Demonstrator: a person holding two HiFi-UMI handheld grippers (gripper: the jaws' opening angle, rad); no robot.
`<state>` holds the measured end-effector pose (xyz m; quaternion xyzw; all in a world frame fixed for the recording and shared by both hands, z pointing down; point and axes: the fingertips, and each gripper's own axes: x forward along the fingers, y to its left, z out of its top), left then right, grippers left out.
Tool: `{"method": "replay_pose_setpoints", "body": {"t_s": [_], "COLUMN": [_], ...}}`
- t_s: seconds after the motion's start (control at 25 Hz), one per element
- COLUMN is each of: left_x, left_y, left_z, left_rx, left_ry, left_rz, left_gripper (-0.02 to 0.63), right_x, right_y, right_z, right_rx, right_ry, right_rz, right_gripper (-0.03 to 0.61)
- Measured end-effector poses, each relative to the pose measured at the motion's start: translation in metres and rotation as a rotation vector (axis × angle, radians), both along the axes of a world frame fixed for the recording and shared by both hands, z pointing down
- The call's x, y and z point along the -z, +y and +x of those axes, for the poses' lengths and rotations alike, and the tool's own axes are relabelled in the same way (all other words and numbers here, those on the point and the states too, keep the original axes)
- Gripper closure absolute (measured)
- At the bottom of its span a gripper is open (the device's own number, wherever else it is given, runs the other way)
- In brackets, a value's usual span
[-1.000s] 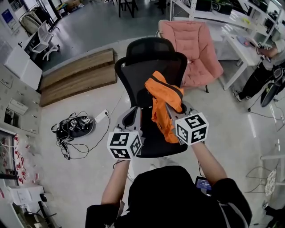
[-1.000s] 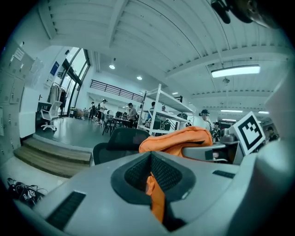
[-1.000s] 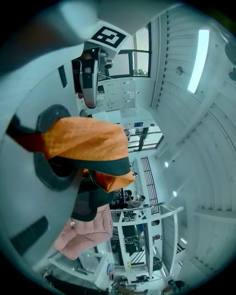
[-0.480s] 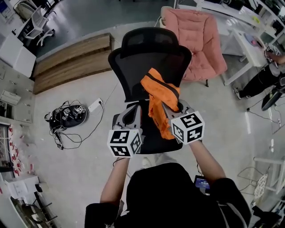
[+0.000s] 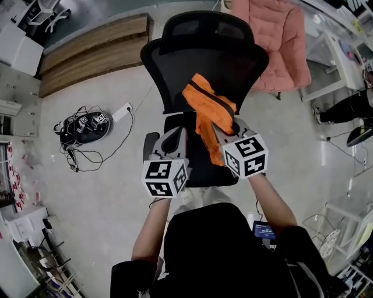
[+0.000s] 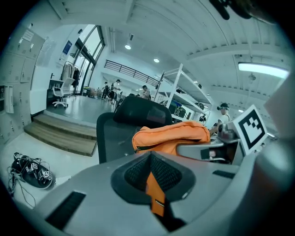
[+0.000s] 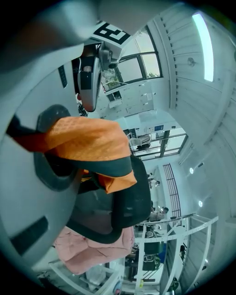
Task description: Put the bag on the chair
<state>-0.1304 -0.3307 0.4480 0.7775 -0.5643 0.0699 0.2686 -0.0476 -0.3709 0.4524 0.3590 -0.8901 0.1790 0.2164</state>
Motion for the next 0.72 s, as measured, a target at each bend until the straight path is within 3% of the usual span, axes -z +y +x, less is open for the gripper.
{"method": "replay_pose_setpoints", "body": {"t_s": [0.72], "left_x": [-0.106], "left_y": [-0.03], "left_z": [-0.032], "left_rx": [0.099], "left_ry": [0.026], "left_rz": [-0.176], "left_gripper": [0.604], "right_x": [-0.103], "right_y": [-0.031], "right_z": [-0.079], "right_rx": [0.261], "right_ry": [0.038], "right_rz": [-0.114], "right_gripper": [0.566]}}
